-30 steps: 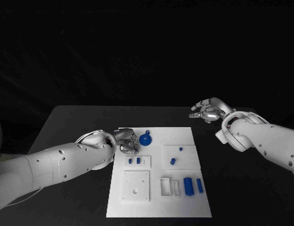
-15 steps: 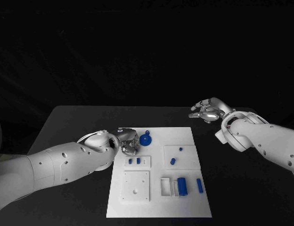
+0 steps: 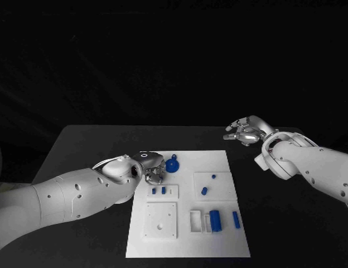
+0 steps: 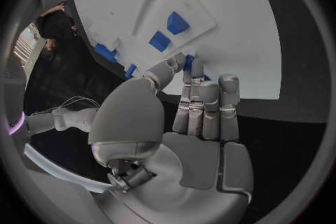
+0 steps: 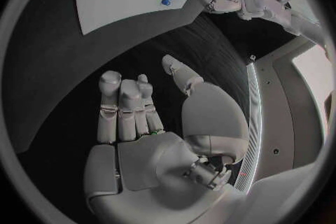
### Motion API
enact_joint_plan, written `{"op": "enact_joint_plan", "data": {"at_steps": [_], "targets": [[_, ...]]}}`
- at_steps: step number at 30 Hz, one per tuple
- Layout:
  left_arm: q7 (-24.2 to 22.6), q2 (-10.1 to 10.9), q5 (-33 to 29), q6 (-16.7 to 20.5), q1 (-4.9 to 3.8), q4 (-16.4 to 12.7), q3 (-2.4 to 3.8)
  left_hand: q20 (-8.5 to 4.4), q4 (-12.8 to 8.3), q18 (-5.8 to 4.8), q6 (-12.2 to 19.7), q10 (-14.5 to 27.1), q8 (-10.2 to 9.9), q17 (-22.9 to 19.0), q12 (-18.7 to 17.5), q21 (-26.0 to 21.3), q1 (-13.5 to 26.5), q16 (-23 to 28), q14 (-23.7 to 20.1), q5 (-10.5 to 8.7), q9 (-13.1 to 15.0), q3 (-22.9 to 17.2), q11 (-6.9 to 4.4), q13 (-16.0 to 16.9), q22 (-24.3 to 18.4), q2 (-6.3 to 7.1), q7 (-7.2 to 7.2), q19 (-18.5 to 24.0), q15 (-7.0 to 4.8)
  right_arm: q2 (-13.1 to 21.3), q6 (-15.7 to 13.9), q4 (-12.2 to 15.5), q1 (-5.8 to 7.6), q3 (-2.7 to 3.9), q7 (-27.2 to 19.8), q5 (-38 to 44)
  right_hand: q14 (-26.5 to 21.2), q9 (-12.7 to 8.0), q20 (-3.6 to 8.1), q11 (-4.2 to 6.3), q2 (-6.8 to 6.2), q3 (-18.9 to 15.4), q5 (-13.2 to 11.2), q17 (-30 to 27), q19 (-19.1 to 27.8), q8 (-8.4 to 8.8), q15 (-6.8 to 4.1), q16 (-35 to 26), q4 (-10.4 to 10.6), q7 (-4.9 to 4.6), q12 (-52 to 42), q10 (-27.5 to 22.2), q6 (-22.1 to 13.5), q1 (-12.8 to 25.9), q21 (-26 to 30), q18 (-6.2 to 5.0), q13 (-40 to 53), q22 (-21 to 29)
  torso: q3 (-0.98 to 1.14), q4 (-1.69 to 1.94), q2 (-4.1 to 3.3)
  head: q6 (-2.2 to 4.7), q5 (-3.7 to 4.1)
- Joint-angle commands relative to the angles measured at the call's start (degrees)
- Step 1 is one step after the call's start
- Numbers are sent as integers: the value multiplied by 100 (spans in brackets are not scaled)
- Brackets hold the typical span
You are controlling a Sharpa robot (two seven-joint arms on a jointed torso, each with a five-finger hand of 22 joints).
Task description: Assemble the parts on the task board
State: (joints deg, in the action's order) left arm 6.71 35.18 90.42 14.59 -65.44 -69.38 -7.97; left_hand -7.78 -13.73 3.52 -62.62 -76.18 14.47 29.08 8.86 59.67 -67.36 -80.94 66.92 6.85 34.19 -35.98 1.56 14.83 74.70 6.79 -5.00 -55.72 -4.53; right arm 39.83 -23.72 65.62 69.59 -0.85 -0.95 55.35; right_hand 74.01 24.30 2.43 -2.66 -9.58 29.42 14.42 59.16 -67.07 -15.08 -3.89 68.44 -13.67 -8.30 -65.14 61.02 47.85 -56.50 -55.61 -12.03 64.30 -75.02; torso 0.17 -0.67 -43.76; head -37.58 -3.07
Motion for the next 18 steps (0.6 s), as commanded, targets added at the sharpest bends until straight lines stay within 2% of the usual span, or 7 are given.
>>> {"op": "enact_joint_plan", "data": {"at_steps": [1, 11, 18], "targets": [[57, -14, 102, -71, 50, -1, -37, -238, -9, 316, 167, -68, -104, -14, -8, 7, -74, -15, 10, 29, -58, -65, -9, 9, -7, 50, -78, -4, -37, 3, 75, 6, -5, 2, -32, 36, 17, -8, 43, -2, -5, -18, 37, 6, 16, 29, 20, -40, 7, -95, -17, -33, -66, 37, 35, -297, -8, -94, 0, -1, -1, 5, 3], [120, 15, -41, -36, 51, -12, -37, -241, -1, 285, 593, -67, -329, -55, -74, -24, -73, 39, -15, -75, -204, -46, 10, 18, -23, 317, -230, -3, -18, 3, 72, -2, -9, 2, -39, 36, 17, -9, 43, -3, -5, -19, 37, 6, 16, 29, 20, -41, 7, -96, -18, -34, -67, 39, 36, -297, -10, -94, -3, 3, -1, 7, 7], [116, 20, -69, 38, 51, -18, -37, -244, 63, 286, 838, -89, -434, -71, -98, -41, -55, 56, 6, -121, -287, -23, 5, 30, -37, 470, -165, -23, -24, 3, 70, -5, -16, 2, -39, 36, 16, -9, 43, -3, -6, -20, 36, 6, 16, 29, 20, -41, 7, -96, -18, -34, -67, 40, 36, -297, -10, -94, -4, 4, 1, 10, 7]]}}
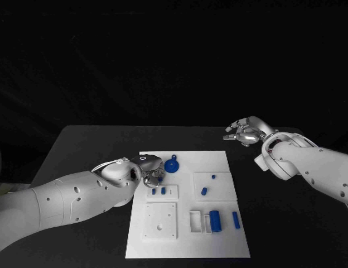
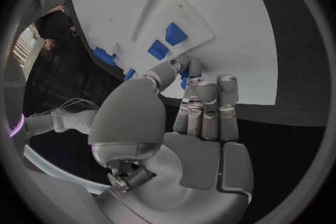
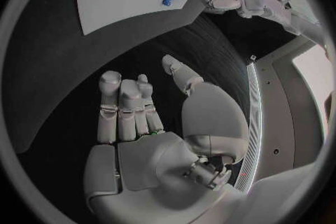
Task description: Assemble the parts on the task board
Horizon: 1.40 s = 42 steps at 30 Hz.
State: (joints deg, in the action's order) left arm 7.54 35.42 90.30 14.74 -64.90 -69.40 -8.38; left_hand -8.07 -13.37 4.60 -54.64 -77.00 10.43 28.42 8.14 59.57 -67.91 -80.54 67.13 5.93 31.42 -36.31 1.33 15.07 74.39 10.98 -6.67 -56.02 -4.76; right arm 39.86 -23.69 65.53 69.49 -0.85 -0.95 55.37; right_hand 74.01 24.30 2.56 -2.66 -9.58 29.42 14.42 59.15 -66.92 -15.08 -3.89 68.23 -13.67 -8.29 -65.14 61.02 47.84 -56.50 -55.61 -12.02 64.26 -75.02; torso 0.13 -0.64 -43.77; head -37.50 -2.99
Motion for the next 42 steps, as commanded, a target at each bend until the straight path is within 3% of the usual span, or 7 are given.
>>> {"op": "enact_joint_plan", "data": {"at_steps": [1, 22, 27, 31, 34, 36, 42], "targets": [[39, -1, -57, 19, -3, -18, 4, -216, 29, 178, 44, -9, -30, -6, -27, -31, 0, 16, -13, -33, -13, 12, 28, 7, -6, 61, 0, 7, -3, 2, 68, 2, -6, 2, -39, 35, 16, -9, 30, -3, -6, -20, 36, 7, 1, 29, 20, -20, 7, -97, -18, -35, -66, 39, 36, -298, -6, -94, 0, 0, 2, 2, 1], [101, 119, -174, 183, -2, 94, 23, -223, 39, 188, 102, -4, -21, -24, -68, -44, -101, 42, -6, -69, -45, -2, 31, 18, -16, 196, -17, -19, -1, 35, 185, 3, -14, 2, -52, 77, -6, -10, 24, -6, -14, -23, 25, 4, 27, 30, 24, -38, -12, -100, -5, -60, -69, 32, 51, -298, -18, -92, 2, -4, 0, 14, 4], [-240, 192, -707, 527, -7, 181, 75, -140, 14, 168, -65, 264, 102, -86, -233, -144, -233, 182, -185, -53, -17, -113, 142, -38, -41, 146, -123, 118, 105, 82, 415, 68, -19, 1, -135, 353, -150, 2, -30, -2, 14, 27, 24, -49, 191, 2, 28, -169, -100, -95, 306, -243, -28, -30, 148, -293, -237, -80, 2, -1, 4, 27, 5], [-591, 248, -1445, 792, -15, 215, 196, 68, -7, 66, -31, 537, 141, -355, -390, -562, -394, 743, -698, -43, -24, -424, 307, -96, -190, 157, -148, 596, 288, 147, 601, 213, -52, 1, -188, 741, -327, 28, -130, -9, 61, 151, -44, -146, 405, -37, 32, -343, -224, -95, 967, -548, 24, -147, 282, -282, -729, -70, -1, -3, 4, 41, 36], [-835, 300, -2487, 801, -55, 224, 268, 127, 26, -19, 10, 544, 172, -524, -384, -805, -393, 1083, -829, -59, -22, -528, 338, -87, -296, 149, -158, 794, 322, 203, 786, 356, -84, 0, -202, 1111, -393, 55, -201, -32, 70, 330, -123, -210, 518, -76, 74, -412, -274, -125, 1952, -812, 73, -273, 341, -296, -1485, -86, -5, -3, 4, 51, 88], [-1031, 343, -3527, 782, -108, 228, 290, 146, 59, -63, 32, 552, 196, -618, -383, -928, -321, 1284, -890, -83, -18, -511, 353, -81, -351, 146, -170, 875, 344, 237, 849, 465, -105, -1, -196, 1454, -394, 106, -253, -133, 18, 551, -206, -261, 513, -143, 141, -395, -272, -168, 3251, -602, 133, -449, 354, -297, -2644, -94, -5, -2, 2, 48, 124], [-1545, 530, -5817, 439, -227, 76, 317, 253, 102, -221, 142, 646, 264, -929, -401, -1394, 175, 2033, -1158, -139, -3, -49, 447, -79, -538, 38, -200, 1240, 476, 288, 963, 741, -211, -26, -71, 2690, -345, 200, -235, -187, -10, 698, -231, -359, 446, -267, 198, -400, -289, -155, 4223, -404, 266, -742, 372, -298, -3475, -83, 0, -4, 3, 58, 186]]}}
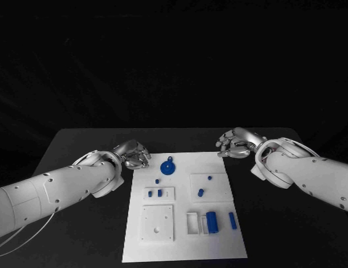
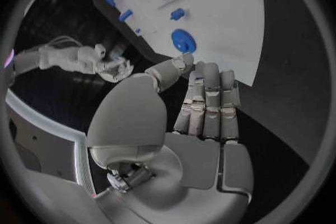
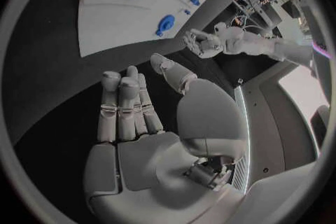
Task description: Assemble the parts on the task board
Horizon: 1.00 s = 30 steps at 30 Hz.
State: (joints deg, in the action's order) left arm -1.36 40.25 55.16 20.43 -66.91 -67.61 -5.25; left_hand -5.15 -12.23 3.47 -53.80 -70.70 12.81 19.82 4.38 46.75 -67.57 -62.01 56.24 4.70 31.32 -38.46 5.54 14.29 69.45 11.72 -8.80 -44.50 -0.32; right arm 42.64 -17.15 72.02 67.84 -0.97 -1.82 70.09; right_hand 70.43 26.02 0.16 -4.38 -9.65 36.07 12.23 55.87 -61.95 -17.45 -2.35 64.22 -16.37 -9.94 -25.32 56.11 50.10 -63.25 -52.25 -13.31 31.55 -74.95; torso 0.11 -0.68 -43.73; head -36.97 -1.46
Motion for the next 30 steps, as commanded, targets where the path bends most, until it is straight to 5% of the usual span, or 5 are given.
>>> {"op": "enact_joint_plan", "data": {"at_steps": [1, 3, 7, 17, 30], "targets": [[-758, 83, -2583, -183, -33, -153, 5, -2, -10, -137, 77, 23, 33, -139, -22, -220, 243, 352, -192, -13, 10, 257, 32, 0, -90, -47, 8, 188, 84, 8, 312, 127, -76, -18, 59, 1402, 33, 45, 3, -19, -6, 44, -20, -56, -72, -44, 55, 6, 3, 14, 410, 202, 45, -83, 40, -169, -351, -90, 2, 1, -1, 6, 40], [-981, 164, -3045, -273, -39, -280, 7, 255, -86, -194, 128, 77, 71, -397, -28, -635, 388, 1033, -454, -4, 21, 436, 63, -14, -267, -146, -5, 560, 377, -13, 299, 194, -143, -36, 195, 1789, 62, 78, 11, -45, -65, 97, -71, -101, -105, -76, 64, 19, -37, 41, 740, 358, 85, -152, 57, -169, -619, -88, 2, 3, -2, 5, 50], [-1442, 253, -3639, -208, -41, -440, 9, 457, -171, -162, 177, 202, 105, -582, -46, -870, 378, 1664, -629, -2, 21, 487, 111, -90, -329, -274, -14, 777, 565, -78, 270, 237, -231, -82, 376, 2266, 97, 97, 15, -63, -126, 177, -215, -148, -163, -95, 93, 43, 10, 52, 1041, 488, 129, -149, 71, -169, -863, -85, 3, 6, -4, 5, 64], [-1648, 309, -4201, -297, -40, -535, 8, 566, -233, -131, 265, 311, 125, -619, -53, -987, 378, 2145, -600, 6, -1, 535, 160, -199, -290, -392, -43, 894, 665, -252, 156, 370, -403, -235, 785, 3039, 156, 66, 35, -80, -361, 391, -533, -224, -250, -65, 107, 79, 89, 46, 1366, 688, 134, -188, 101, -169, -1143, -82, 4, 2, -8, -7, 77], [-1671, 341, -4212, -336, -40, -579, 8, 572, -232, -125, 269, 332, 136, -602, -51, -996, 399, 2196, -568, 8, -3, 550, 170, -220, -277, -408, -45, 896, 667, -434, -45, 250, -527, -284, 1122, 3480, 208, 37, 52, -73, -561, 735, -851, -303, -323, -68, 100, 104, 304, 65, 1561, 879, 198, -282, 138, -169, -1324, -88, -3, 6, -10, -33, 59]]}}
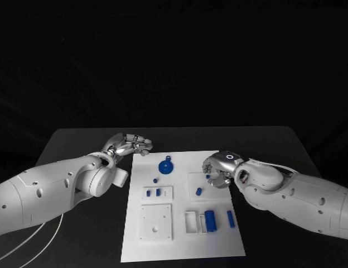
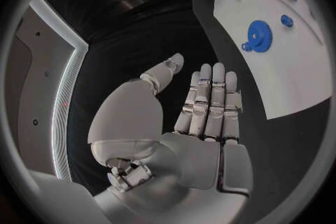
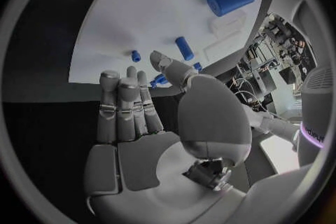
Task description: Assemble the parts on the task board
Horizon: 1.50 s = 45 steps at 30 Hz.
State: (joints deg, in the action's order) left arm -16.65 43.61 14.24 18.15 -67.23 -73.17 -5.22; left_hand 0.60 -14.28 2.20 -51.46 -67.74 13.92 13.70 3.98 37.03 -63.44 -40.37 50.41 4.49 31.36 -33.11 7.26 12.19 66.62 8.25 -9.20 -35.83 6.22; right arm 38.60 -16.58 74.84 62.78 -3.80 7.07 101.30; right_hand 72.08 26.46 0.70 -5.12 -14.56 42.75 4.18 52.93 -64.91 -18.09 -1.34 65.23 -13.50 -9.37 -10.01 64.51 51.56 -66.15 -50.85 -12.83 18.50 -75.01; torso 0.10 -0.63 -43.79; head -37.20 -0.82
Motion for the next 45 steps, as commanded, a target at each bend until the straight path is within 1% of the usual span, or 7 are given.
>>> {"op": "enact_joint_plan", "data": {"at_steps": [1, 8, 19, 23, 29, 36, 45], "targets": [[-139, 9, -121, -114, -7, -25, 5, -3, -27, 2, 37, 39, 26, 10, -12, -25, -13, 36, 16, 29, -8, 17, -1, -12, 7, -61, -5, 29, 13, -44, -93, -51, -24, -3, 240, 362, 49, -9, 0, 2, -86, 97, -62, -15, -34, -4, -3, 7, 38, 10, 42, 53, 57, 0, -1, -217, -30, -83, -1, 0, -3, -13, -7], [-121, 22, -125, -116, -7, -38, 5, -1, -27, 3, 47, 52, 27, 19, -13, -30, -2, 60, 26, 30, -11, 26, 4, -23, 14, -64, -7, 32, 14, -120, -61, -151, -44, -23, 258, 389, 64, -10, 9, 16, -104, 221, -99, -34, -57, -23, -16, 19, 117, 28, 69, 131, 107, -37, 4, -217, -62, -88, -5, 0, -6, -26, -16], [-95, 24, -126, -130, -7, -33, 5, -2, -23, 5, 53, 53, 31, 38, -6, -33, 11, 76, 58, 30, -14, 35, 4, -32, 24, -71, -9, 29, 8, -229, -15, -291, -93, -49, 217, 407, 83, 14, 32, 76, -41, 465, -134, -47, -98, -96, -76, 52, 285, 92, 55, 318, 256, -60, -12, -217, -70, -102, 2, -3, 1, -41, -30], [-83, 25, -126, -145, -7, -35, 5, -5, -24, 6, 58, 56, 32, 49, -5, -34, 13, 81, 74, 30, -15, 37, 5, -36, 28, -72, -10, 27, 4, -278, 41, -338, -140, -52, 219, 461, 109, 58, 55, 158, 13, 501, -137, -36, -133, -185, -155, 91, 322, 164, -36, 536, 413, -41, -69, -217, -7, -121, 2, -5, -1, -45, -29], [-79, 24, -126, -138, -7, -39, 5, -6, -24, 6, 59, 57, 33, 53, -4, -34, 14, 82, 81, 30, -16, 38, 5, -38, 30, -72, -10, 25, 2, -350, 46, -393, -169, -53, 221, 461, 126, 80, 61, 195, 35, 497, -137, -39, -145, -229, -189, 99, 326, 202, -73, 631, 496, -16, -105, -217, 31, -125, 4, 1, -1, -57, -28], [-65, 11, -126, -152, -8, -43, 5, -12, -30, 8, 66, 63, 35, 71, -4, -35, 12, 89, 107, 30, -18, 42, 7, -46, 39, -70, -12, 20, -6, -409, 61, -458, -195, -56, 300, 553, 131, 83, 64, 203, 40, 498, -136, -43, -145, -234, -198, 98, 318, 210, -70, 639, 509, -13, -115, -217, 38, -124, 4, 3, -3, -82, -28], [-56, 2, -126, -153, -8, -42, 6, -15, -34, 8, 71, 68, 36, 80, -4, -36, 10, 97, 115, 30, -20, 43, 9, -51, 43, -69, -13, 18, -9, -420, -72, -406, -226, -61, 812, 920, 173, 106, 67, 278, 159, 717, -96, -72, -141, -303, -271, 85, 156, 289, -125, 836, 712, -162, -162, -217, 128, -116, 2, -6, 3, -98, -23]]}}
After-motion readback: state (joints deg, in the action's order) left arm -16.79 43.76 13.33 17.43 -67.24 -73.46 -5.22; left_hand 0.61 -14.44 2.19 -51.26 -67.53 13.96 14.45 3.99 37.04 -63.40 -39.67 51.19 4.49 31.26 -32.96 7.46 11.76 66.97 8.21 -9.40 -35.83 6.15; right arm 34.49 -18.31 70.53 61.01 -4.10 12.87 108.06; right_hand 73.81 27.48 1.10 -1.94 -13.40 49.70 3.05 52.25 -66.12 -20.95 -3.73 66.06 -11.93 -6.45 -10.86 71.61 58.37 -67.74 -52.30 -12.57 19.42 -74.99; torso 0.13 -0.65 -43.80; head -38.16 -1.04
